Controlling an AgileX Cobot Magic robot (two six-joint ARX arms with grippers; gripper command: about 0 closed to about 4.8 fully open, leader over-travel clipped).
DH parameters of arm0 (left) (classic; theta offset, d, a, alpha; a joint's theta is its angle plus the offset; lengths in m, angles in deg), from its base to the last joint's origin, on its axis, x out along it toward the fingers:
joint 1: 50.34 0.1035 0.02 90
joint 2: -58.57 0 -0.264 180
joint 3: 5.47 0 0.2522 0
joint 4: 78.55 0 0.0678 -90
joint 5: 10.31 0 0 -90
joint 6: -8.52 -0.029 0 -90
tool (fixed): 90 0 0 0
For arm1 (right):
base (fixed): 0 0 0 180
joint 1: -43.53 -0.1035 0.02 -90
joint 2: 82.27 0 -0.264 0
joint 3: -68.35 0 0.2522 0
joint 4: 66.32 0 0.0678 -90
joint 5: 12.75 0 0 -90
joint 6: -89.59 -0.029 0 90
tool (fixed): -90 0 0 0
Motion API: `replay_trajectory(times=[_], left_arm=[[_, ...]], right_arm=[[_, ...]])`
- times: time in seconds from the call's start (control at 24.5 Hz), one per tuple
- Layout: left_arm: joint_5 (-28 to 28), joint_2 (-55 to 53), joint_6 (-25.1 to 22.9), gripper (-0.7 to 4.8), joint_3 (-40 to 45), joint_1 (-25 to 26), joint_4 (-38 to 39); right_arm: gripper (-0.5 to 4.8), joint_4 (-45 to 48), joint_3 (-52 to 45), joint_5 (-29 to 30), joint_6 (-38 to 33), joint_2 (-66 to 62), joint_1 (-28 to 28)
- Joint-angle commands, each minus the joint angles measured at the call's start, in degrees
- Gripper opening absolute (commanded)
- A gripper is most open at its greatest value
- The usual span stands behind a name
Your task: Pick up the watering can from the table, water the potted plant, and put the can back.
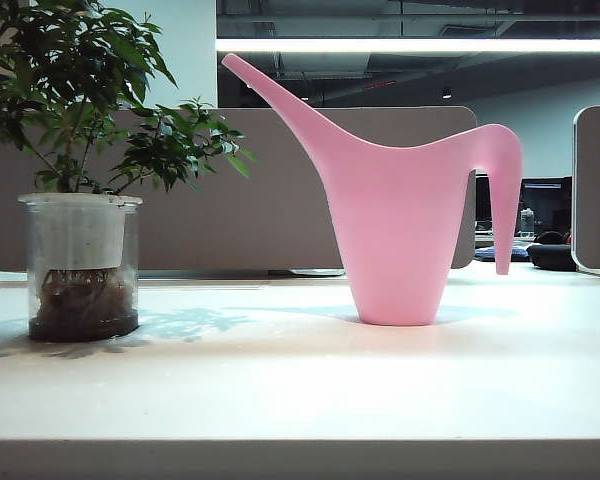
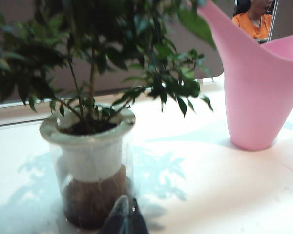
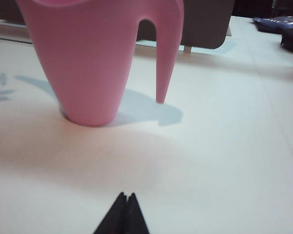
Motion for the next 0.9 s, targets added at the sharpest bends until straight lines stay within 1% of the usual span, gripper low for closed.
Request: replay_trajectory(times=[0.04, 0.12, 0.24, 0.33, 0.45, 0.49, 0.57, 0.69, 0.73, 0.9], left_arm=[[-0.2, 0.0, 1.3, -0.05, 1.4, 0.1, -1.4], [-2.5, 0.0, 0.9, -0.05, 1.4, 0.2, -1.8], [-6.5, 0.0, -1.1, -0.05, 1.4, 0.2, -3.0], [-6.7, 0.0, -1.0, -0.05, 1.4, 0.2, -3.6], [-4.4, 0.0, -1.0, -0.06, 1.4, 0.2, -4.6], [-4.5, 0.0, -1.0, -0.06, 1.4, 0.2, -4.7], [-5.3, 0.0, -1.2, -0.06, 1.4, 0.2, -4.7], [-5.6, 0.0, -3.6, -0.06, 1.4, 0.2, -4.7], [-5.6, 0.0, -3.7, -0.06, 1.4, 0.2, -4.6], [-8.4, 0.0, -4.7, -0.04, 1.4, 0.2, -2.9]], right_arm=[[-0.01, 6.2, -2.7, 0.8, -2.8, 0.1, -0.1], [-0.01, 5.9, -3.1, 0.7, -3.3, 0.1, 0.0], [-0.01, 5.9, -3.1, 0.5, -3.0, 0.1, 0.1], [-0.01, 5.9, -3.1, 0.6, -3.1, 0.1, 0.1], [-0.01, 5.9, -3.1, 0.7, -3.1, 0.1, 0.1], [-0.01, 5.9, -3.1, 0.7, -3.1, 0.1, 0.1], [-0.01, 5.9, -3.1, 0.7, -3.1, 0.1, 0.1], [-0.01, 5.9, -3.1, 0.7, -3.1, 0.1, 0.1], [-0.01, 5.9, -3.1, 0.7, -3.1, 0.1, 0.1], [-0.01, 5.9, -3.1, 0.7, -3.1, 0.1, 0.1]])
